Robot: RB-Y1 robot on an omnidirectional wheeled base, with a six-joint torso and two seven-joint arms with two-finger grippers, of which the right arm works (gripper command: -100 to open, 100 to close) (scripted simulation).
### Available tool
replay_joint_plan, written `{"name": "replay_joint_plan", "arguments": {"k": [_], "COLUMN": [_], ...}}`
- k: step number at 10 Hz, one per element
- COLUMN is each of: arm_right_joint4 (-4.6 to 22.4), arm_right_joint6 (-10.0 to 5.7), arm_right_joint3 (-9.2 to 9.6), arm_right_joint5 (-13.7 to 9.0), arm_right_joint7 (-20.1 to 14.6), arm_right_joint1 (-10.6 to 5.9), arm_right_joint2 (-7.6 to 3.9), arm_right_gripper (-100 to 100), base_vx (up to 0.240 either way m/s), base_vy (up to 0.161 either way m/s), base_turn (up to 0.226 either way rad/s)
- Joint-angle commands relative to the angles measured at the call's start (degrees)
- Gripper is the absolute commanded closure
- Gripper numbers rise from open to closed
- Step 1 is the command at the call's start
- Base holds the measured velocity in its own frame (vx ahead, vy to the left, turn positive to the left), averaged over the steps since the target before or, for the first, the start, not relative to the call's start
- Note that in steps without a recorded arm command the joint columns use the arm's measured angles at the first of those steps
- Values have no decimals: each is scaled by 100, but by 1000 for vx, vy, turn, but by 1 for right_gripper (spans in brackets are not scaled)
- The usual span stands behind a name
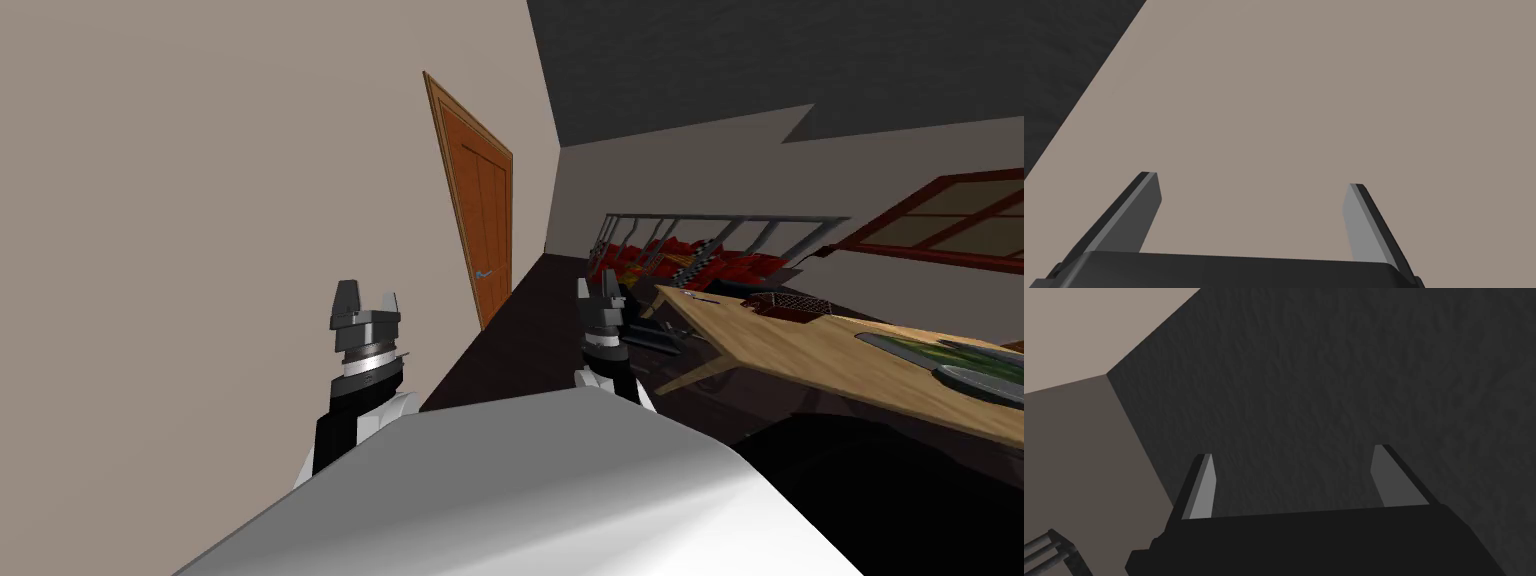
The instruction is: Pull the door open
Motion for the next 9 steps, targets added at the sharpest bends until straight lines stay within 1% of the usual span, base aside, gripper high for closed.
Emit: {"name": "replay_joint_plan", "arguments": {"k": [1, 4, 5, 6, 7, 9], "arm_right_joint4": [180, 580, 671, 762, 945, 1157], "arm_right_joint6": [-26, -83, -96, -109, -135, -165], "arm_right_joint3": [-5, -15, -17, -20, -25, -30], "arm_right_joint5": [-32, -103, -119, -135, -167, -205], "arm_right_joint7": [0, 2, 2, 2, 2, 3], "arm_right_joint1": [-64, -206, -238, -271, -336, -411], "arm_right_joint2": [-55, -156, -177, -197, -237, -279], "arm_right_gripper": [-100, -100, -100, -100, -100, -100], "base_vx": [-21, 146, 129, 84, 92, 93], "base_vy": [-94, -15, -30, -29, -38, -47], "base_turn": [220, 140, 115, 101, 164, 159]}}
